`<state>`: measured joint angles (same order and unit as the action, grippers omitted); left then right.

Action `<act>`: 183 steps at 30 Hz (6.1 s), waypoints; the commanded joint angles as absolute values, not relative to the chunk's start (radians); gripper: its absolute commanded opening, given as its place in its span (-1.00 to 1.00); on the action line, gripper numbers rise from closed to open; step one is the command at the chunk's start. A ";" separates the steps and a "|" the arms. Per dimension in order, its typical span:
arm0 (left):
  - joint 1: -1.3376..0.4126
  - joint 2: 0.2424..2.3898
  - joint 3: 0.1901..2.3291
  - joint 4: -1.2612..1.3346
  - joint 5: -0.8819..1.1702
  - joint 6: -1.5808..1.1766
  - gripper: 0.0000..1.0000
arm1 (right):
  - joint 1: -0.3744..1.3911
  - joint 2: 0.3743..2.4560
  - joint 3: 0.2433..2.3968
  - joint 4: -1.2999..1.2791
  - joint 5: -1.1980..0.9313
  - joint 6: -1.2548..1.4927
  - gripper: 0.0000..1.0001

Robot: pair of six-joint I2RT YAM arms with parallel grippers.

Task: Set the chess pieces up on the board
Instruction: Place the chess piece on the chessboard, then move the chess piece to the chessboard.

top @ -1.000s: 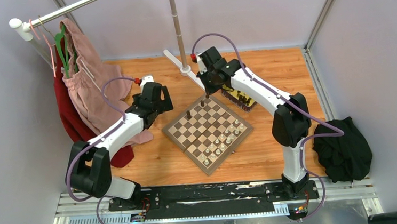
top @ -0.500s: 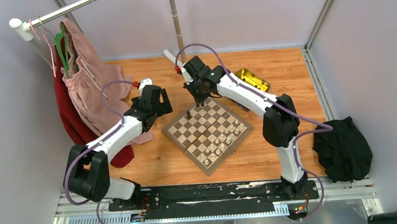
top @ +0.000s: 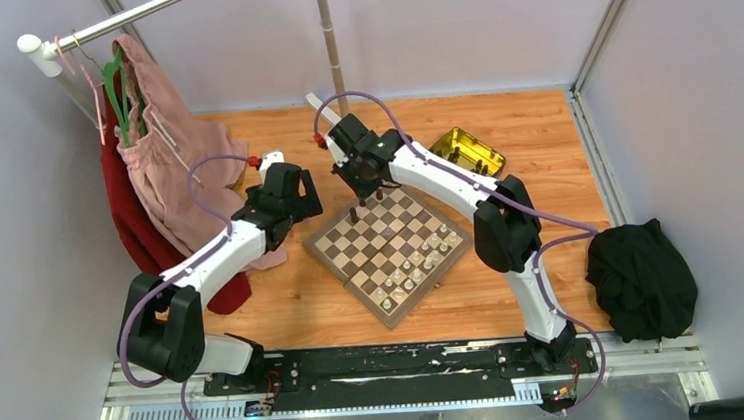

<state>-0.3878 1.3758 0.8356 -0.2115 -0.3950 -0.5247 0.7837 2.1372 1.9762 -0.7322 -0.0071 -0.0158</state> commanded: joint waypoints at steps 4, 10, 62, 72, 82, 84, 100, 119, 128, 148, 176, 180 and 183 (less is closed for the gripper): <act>-0.385 1.341 0.820 -0.200 -0.385 -0.520 1.00 | 0.802 2.183 2.029 -0.768 0.050 -0.021 -1.00; -0.385 1.336 0.812 -0.198 -0.379 -0.517 1.00 | 0.802 2.196 2.023 -0.769 0.061 -0.021 -1.00; -0.387 1.390 0.818 -0.169 -0.360 -0.530 1.00 | 0.814 2.243 2.048 -0.792 -0.019 -0.028 -1.00; -0.388 1.383 0.804 -0.169 -0.357 -0.531 1.00 | 0.821 2.251 2.043 -0.804 -0.024 -0.029 -0.73; -0.388 1.379 0.797 -0.166 -0.357 -0.525 1.00 | 0.826 2.248 2.082 -0.816 -0.017 -0.029 -0.43; -0.388 1.378 0.797 -0.165 -0.357 -0.523 1.00 | 0.826 2.248 2.092 -0.819 -0.012 -0.029 -0.42; -0.388 1.385 0.793 -0.156 -0.350 -0.523 1.00 | 0.825 2.221 2.121 -0.825 0.053 -0.039 -0.41; -0.393 1.411 0.803 -0.153 -0.352 -0.529 1.00 | 0.802 2.210 2.056 -0.806 0.043 -0.040 -0.43; -0.394 1.430 0.816 -0.156 -0.354 -0.526 1.00 | 0.786 2.212 2.023 -0.792 0.021 -0.031 -0.45; -0.397 1.458 0.841 -0.164 -0.359 -0.523 1.00 | 0.767 2.245 2.028 -0.782 -0.060 -0.026 -0.59; -0.399 1.469 0.842 -0.161 -0.360 -0.520 1.00 | 0.745 2.230 2.032 -0.781 -0.037 -0.025 -1.00; -0.399 1.473 0.846 -0.161 -0.362 -0.519 1.00 | 0.742 2.226 2.033 -0.779 -0.033 -0.026 -1.00; -0.399 1.477 0.849 -0.163 -0.360 -0.520 1.00 | 0.739 2.227 2.037 -0.778 -0.026 -0.030 -1.00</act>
